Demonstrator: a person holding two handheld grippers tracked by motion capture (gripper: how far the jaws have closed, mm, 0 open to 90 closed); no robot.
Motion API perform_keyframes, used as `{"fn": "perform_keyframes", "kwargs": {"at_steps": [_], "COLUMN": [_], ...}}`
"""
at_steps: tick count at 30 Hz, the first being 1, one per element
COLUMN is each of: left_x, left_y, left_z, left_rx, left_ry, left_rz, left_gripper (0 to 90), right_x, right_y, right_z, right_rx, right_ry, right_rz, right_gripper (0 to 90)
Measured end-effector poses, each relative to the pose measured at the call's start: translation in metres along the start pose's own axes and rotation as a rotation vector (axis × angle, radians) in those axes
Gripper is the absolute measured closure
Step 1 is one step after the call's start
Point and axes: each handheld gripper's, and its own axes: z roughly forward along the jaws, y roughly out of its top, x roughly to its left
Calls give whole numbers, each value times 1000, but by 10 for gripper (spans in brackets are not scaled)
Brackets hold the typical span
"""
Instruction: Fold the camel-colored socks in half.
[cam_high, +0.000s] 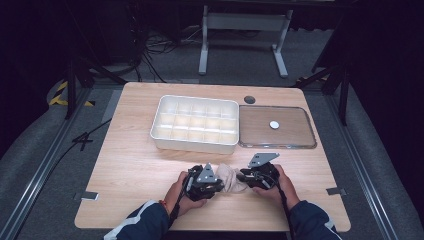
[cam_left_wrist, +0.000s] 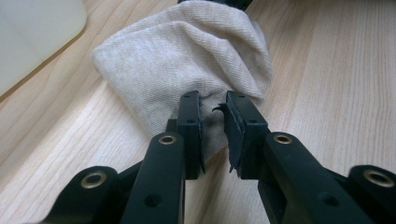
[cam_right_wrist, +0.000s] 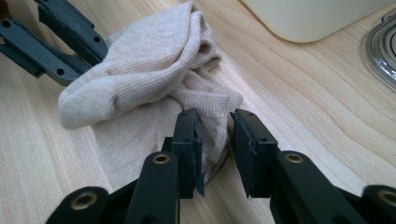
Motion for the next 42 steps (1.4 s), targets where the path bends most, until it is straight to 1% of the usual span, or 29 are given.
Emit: {"fn": "perform_keyframes", "kwargs": {"at_steps": [2,3,4,5,7,9,10,12,14,16,19,20,21,22,24,25,26,28,30,31,33,34,36,37,38,39,40,41,42], "left_x": [1,1,1,1,1,1,1,0,0,0,-1,-1,-1,-1,-1,-2,-3,-2,-3,-3,-1,0,4,6,9,12,13,14,14], "left_y": [-1,-1,-1,-2,-2,-2,-2,-2,-2,-2,-2,-2,-2,-2,-2,-1,-2,-1,0,0,0,-1,-1,-2,-3,-4,-5,-6,-6], "left_z": [0,0,0,1,1,1,2,2,1,1,2,2,2,1,1,1,1,1,1,0,-3,-5,-6,-7,-7,-7,-7,-6,-6], "left_rx": [1,-7,-7,-8,-5,-9,-15,-14,-7,-10,-11,-11,-11,-9,-1,-3,-2,4,4,3,-3,1,11,20,27,31,36,41,40], "left_ry": [-4,-3,-3,-3,-3,-5,-5,-2,8,10,7,7,9,12,12,16,19,22,29,27,33,41,56,61,59,45,41,44,36], "left_rz": [-3,-13,-15,-18,-22,-28,-34,-37,-31,-30,-36,-36,-32,-23,-24,-28,-29,-11,-11,-14,-31,-47,-56,-75,-99,-119,-132,-134,-144], "left_gripper": [767,768,768,768,768,768,768,767,767,767,767,767,767,766,766,765,764,763,755,733,634,606,554,513,488,470,457,430,419], "right_x": [1,2,2,3,6,11,17,27,36,40,41,41,40,40,37,34,30,23,21,21,23,23,23,22,22,22,22,23,23], "right_y": [1,3,4,7,13,19,24,29,32,32,29,29,27,26,22,19,17,14,12,11,12,12,11,10,10,10,10,10,10], "right_z": [-1,-3,-7,-11,-22,-29,-31,-27,-20,-16,-7,-7,-4,-2,2,4,4,2,2,2,3,3,4,3,3,4,3,4,3], "right_rx": [5,3,-16,-36,-98,-165,-189,-204,-188,-170,-114,-114,-86,-72,-29,-13,-13,-4,-7,-9,-6,-6,-11,-13,-16,-16,-15,-15,-14], "right_ry": [-12,-13,-11,-21,-42,-27,-19,-7,0,8,21,21,23,26,7,15,27,28,34,33,26,23,24,28,31,25,29,26,24], "right_rz": [-10,-7,-9,-8,-11,-6,-23,-46,-92,-103,-117,-117,-124,-128,-143,-145,-136,-121,-119,-118,-123,-125,-122,-117,-116,-117,-118,-121,-125], "right_gripper": [690,691,693,695,708,723,732,766,799,816,817,817,815,814,813,815,810,805,805,806,809,809,810,810,810,810,810,811,811]}}
